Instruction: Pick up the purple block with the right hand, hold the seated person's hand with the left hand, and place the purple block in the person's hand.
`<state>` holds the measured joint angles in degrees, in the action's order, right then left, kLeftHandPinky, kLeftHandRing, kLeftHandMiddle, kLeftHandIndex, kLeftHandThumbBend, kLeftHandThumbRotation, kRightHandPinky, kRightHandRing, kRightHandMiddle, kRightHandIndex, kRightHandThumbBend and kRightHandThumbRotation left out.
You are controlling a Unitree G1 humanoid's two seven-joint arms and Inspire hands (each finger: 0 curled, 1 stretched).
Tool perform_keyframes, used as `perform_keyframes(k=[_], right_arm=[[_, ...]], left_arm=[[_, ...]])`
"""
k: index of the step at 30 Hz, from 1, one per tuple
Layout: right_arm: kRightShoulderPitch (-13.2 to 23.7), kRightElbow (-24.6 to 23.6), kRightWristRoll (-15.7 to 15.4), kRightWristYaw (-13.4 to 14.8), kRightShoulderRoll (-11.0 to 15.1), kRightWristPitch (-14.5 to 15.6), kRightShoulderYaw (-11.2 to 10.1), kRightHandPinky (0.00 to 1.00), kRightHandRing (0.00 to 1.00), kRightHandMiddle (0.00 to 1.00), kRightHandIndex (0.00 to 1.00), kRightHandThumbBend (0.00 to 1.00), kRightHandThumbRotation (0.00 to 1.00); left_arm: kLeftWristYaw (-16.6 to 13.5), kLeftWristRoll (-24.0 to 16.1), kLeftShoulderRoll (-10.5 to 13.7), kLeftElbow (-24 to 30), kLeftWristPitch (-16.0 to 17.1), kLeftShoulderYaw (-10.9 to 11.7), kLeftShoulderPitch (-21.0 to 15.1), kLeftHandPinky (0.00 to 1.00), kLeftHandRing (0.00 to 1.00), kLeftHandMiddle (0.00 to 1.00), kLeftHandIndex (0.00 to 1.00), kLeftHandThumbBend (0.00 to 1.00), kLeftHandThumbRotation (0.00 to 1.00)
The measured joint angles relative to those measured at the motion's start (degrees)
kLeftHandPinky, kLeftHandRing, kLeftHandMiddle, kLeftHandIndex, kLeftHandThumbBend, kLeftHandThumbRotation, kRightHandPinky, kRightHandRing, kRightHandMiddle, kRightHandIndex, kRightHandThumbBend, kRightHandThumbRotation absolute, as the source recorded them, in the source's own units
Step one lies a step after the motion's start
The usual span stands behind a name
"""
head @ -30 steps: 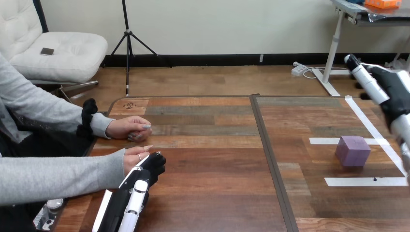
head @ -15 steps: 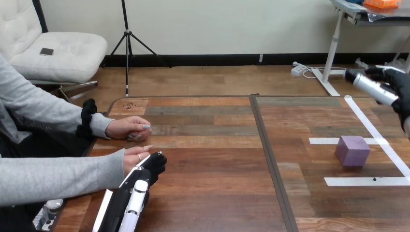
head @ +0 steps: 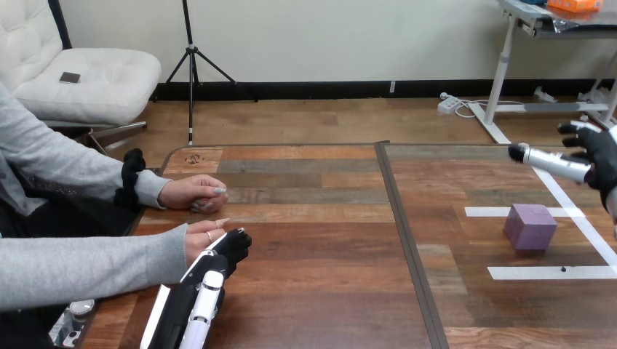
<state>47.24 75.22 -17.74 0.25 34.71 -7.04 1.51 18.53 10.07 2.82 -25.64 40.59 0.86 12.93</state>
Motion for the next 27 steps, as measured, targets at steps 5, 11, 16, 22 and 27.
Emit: perform_keyframes(k=[5, 11, 16, 22, 27], right_arm=[[-0.02, 0.39, -0.38, 0.07, -0.1, 0.91, 0.45, 0.85, 0.97, 0.98, 0.95, 1.0, 0.42], [-0.03, 0.47, -0.39, 0.44, -0.35, 2.18, 0.6, 0.81, 0.97, 1.0, 0.96, 1.0, 0.39], [-0.05, 0.51, -0.33, 0.47, -0.67, 2.91, 0.61, 0.78, 0.97, 1.0, 0.97, 1.0, 0.36], [-0.17, 0.58, -0.39, 0.47, -0.97, 3.67, 0.78, 0.82, 0.99, 1.0, 0.97, 1.0, 0.32], [-0.33, 0.67, -0.51, 0.47, -1.14, 4.15, 0.95, 0.84, 0.98, 1.0, 0.97, 1.0, 0.29]], left_arm=[[-0.29, -0.03, -0.14, 0.0, 0.0, 0.01, 0.0, 0.95, 0.88, 0.85, 0.82, 0.41, 0.88], [-0.36, -0.03, -0.34, 0.0, 0.0, 0.02, 0.0, 0.94, 0.88, 0.85, 0.82, 0.41, 0.87], [-0.23, 0.06, -0.46, 0.0, 0.0, 0.01, 0.0, 0.94, 0.88, 0.85, 0.82, 0.4, 0.87], [0.25, 0.25, -0.46, 0.0, 0.03, 0.01, 0.0, 0.94, 0.88, 0.85, 0.82, 0.39, 0.87], [0.26, 0.16, -0.44, 0.0, 0.06, 0.04, 0.0, 0.94, 0.88, 0.85, 0.82, 0.4, 0.87]])
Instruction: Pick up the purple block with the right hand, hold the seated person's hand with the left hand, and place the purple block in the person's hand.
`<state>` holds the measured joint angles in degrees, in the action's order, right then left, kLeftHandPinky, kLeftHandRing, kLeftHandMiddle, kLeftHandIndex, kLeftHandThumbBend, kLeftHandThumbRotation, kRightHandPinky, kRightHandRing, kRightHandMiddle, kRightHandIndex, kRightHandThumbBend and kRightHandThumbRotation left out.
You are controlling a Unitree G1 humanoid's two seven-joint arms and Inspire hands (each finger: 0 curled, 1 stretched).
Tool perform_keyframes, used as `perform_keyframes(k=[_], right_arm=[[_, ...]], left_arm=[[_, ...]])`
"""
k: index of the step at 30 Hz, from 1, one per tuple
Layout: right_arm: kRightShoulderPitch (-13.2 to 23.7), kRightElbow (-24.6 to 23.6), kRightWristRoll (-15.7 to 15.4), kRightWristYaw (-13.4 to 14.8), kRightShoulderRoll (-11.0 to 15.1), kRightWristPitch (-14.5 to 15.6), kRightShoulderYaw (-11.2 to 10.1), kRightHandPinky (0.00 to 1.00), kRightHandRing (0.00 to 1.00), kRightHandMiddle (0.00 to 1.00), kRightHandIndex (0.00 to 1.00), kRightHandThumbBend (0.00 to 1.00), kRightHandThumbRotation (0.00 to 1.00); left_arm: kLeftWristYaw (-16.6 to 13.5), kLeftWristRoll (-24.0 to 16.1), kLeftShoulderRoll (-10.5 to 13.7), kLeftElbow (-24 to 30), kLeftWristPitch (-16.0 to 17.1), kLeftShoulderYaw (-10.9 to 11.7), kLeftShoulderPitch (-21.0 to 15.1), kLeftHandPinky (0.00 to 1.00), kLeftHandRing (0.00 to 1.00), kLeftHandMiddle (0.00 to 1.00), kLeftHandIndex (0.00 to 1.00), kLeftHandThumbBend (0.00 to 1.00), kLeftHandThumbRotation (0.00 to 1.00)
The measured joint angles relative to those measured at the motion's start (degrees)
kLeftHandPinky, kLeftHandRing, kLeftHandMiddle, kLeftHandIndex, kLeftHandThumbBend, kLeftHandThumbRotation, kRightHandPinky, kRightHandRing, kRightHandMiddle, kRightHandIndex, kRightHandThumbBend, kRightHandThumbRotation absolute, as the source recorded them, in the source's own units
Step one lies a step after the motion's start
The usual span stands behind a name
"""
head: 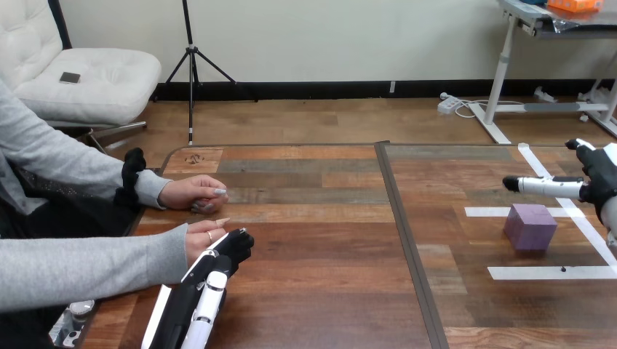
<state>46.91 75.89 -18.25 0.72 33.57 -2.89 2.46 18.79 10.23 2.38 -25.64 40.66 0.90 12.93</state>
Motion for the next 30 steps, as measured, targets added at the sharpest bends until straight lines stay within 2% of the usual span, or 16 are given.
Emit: perform_keyframes(k=[10, 22, 30], right_arm=[[-0.81, 0.16, -0.68, 0.07, -0.05, 0.12, 1.25, 0.84, 0.96, 0.98, 0.95, 1.0, 0.25], [-2.47, 0.29, -0.73, 0.07, -0.34, 0.12, 1.84, 0.83, 0.95, 0.97, 0.92, 1.0, 0.21], [-3.22, 0.68, -0.91, 0.06, -0.72, 0.12, 2.09, 0.82, 0.95, 0.97, 0.91, 1.0, 0.2]], left_arm=[[-0.05, -0.34, 0.05, -0.03, 0.3, 0.09, 0.0, 0.92, 0.87, 0.84, 0.81, 0.44, 0.88], [-0.14, -0.71, 0.12, -0.04, 0.3, 0.09, 0.0, 0.91, 0.87, 0.85, 0.81, 0.37, 0.88], [0.26, -0.51, 0.12, -0.03, 0.29, 0.09, 0.0, 0.92, 0.89, 0.85, 0.82, 0.41, 0.86]])
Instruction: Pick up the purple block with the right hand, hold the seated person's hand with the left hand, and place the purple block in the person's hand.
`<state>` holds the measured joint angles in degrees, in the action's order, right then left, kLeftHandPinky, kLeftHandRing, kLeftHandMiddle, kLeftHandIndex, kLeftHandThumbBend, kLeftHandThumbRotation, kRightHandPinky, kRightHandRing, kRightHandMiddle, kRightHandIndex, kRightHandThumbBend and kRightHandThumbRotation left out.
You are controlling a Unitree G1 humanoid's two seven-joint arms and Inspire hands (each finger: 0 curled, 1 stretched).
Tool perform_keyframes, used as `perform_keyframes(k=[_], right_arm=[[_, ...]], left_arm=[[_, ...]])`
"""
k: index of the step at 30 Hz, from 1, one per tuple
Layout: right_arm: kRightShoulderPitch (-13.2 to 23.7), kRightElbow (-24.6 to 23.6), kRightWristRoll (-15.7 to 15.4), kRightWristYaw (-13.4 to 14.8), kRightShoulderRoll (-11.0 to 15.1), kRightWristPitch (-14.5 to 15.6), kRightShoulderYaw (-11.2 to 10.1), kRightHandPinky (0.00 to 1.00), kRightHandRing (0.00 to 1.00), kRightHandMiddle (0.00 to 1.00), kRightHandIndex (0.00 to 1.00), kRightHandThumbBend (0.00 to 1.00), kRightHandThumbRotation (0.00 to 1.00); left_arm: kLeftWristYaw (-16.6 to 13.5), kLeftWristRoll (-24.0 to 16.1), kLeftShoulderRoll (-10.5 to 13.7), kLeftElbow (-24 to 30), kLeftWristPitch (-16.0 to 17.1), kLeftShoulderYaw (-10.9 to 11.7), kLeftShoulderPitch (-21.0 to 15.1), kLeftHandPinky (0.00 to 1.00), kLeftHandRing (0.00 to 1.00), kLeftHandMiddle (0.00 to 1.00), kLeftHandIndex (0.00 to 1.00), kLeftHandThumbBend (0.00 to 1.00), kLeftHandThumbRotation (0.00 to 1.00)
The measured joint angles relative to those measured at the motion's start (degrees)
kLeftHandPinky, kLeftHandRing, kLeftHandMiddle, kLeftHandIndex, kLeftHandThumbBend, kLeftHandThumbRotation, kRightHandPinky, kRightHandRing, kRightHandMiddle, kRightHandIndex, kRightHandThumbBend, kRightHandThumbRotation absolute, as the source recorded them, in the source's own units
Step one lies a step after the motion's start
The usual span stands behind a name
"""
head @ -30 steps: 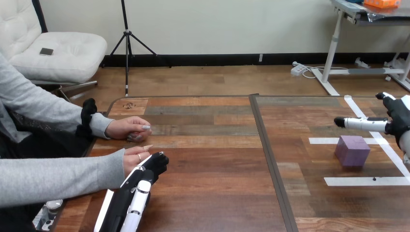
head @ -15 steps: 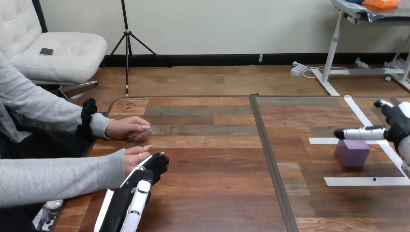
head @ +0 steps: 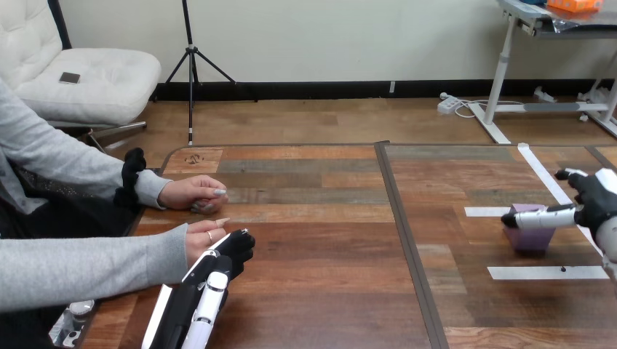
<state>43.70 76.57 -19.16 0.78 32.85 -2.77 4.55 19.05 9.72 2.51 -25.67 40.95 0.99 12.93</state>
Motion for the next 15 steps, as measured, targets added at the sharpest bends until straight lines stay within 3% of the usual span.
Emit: perform_keyframes(k=[9, 15], right_arm=[[-0.75, 0.17, -0.44, 0.16, -0.73, 0.0, 0.74, 0.76, 0.9, 0.92, 0.88, 1.0, 0.2], [-1.19, 0.18, -1.02, 0.8, -1.45, 0.0, 1.47, 0.61, 0.8, 0.84, 0.86, 1.0, 0.19]], left_arm=[[0.11, -0.01, -0.01, -0.01, 0.0, 0.04, 0.0, 0.91, 0.88, 0.85, 0.81, 0.42, 0.86], [0.03, -0.03, -0.05, -0.01, 0.0, 0.06, 0.0, 0.91, 0.87, 0.85, 0.82, 0.4, 0.86]])
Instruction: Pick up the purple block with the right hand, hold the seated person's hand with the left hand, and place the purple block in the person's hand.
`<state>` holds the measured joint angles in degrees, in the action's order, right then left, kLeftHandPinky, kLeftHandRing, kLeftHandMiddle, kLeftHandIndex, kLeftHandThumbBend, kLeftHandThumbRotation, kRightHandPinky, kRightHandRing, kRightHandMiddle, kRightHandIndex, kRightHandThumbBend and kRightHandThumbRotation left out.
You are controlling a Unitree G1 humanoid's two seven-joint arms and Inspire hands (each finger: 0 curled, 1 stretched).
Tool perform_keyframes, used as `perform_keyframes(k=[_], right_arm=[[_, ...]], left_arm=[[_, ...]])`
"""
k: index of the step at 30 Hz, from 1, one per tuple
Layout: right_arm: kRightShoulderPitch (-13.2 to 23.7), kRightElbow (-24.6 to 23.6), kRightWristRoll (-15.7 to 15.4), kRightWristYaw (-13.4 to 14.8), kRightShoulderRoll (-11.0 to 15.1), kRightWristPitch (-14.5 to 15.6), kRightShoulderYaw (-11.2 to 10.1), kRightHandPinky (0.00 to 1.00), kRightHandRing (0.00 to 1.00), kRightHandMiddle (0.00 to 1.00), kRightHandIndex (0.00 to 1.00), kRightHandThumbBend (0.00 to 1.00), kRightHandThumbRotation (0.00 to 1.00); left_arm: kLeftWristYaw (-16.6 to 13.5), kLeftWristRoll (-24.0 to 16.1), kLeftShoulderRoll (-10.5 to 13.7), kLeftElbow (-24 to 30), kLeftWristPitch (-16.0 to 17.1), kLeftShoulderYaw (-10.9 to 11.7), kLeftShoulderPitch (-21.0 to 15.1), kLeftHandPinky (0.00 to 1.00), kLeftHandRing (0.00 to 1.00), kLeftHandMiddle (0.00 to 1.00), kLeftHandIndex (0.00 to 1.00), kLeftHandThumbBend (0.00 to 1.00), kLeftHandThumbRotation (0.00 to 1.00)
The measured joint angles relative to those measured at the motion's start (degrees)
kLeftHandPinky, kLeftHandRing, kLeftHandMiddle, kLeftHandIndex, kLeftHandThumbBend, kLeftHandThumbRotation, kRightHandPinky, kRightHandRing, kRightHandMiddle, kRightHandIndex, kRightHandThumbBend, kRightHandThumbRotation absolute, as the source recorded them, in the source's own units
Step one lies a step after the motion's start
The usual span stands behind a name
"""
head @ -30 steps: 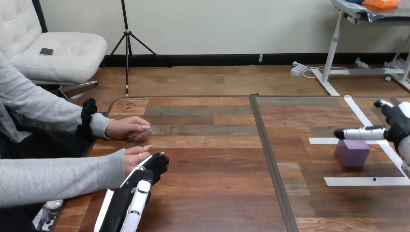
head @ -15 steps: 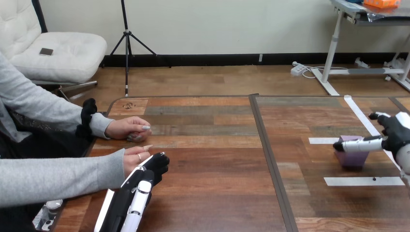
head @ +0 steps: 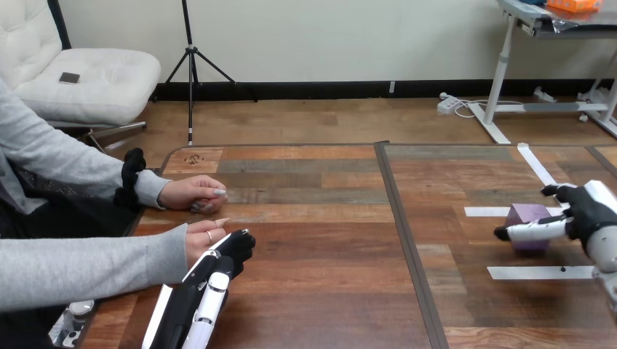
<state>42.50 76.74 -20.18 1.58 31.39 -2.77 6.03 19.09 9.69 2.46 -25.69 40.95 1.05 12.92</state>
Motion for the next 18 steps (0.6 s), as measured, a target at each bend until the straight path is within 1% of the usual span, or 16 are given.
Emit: perform_keyframes(k=[1, 3, 4, 5, 8, 12, 18], right_arm=[[-0.08, 0.0, -0.09, 0.1, -0.09, 0.0, 0.08, 0.59, 0.78, 0.83, 0.86, 1.0, 0.19], [-0.23, 0.0, -0.26, 0.25, -0.26, 0.0, 0.21, 0.51, 0.7, 0.76, 0.86, 1.0, 0.18], [-0.31, 0.0, -0.33, 0.32, -0.32, 0.0, 0.31, 0.47, 0.64, 0.71, 0.85, 1.0, 0.18], [-0.39, 0.0, -0.45, 0.46, -0.39, 0.0, 0.48, 0.39, 0.55, 0.63, 0.85, 1.0, 0.18], [-0.57, 0.0, -0.89, 1.12, -0.54, -0.02, 0.91, 0.32, 0.47, 0.55, 0.84, 1.0, 0.17], [-0.81, 0.0, -1.23, 1.54, -0.64, -0.18, 1.17, 0.28, 0.41, 0.51, 0.84, 1.0, 0.17], [-1.28, 0.0, -1.27, 1.71, -0.69, -0.27, 1.33, 0.26, 0.39, 0.49, 0.83, 1.0, 0.17]], left_arm=[[0.0, 0.0, 0.0, 0.0, 0.0, 0.0, 0.0, 0.91, 0.87, 0.85, 0.82, 0.4, 0.87], [0.0, 0.0, 0.0, 0.0, 0.0, 0.0, 0.0, 0.91, 0.87, 0.85, 0.82, 0.41, 0.87], [-0.01, 0.0, 0.0, 0.0, 0.0, 0.0, 0.0, 0.91, 0.87, 0.85, 0.82, 0.41, 0.87], [-0.03, 0.0, 0.01, 0.0, 0.0, 0.01, 0.0, 0.91, 0.87, 0.85, 0.82, 0.41, 0.87], [-0.1, 0.01, 0.02, 0.0, 0.0, 0.02, 0.0, 0.91, 0.87, 0.85, 0.82, 0.41, 0.87], [-0.09, 0.16, 0.01, 0.0, -0.01, 0.03, 0.0, 0.92, 0.87, 0.85, 0.82, 0.41, 0.86], [0.02, 0.64, -0.04, 0.0, -0.03, 0.02, 0.0, 0.93, 0.88, 0.85, 0.82, 0.41, 0.85]])
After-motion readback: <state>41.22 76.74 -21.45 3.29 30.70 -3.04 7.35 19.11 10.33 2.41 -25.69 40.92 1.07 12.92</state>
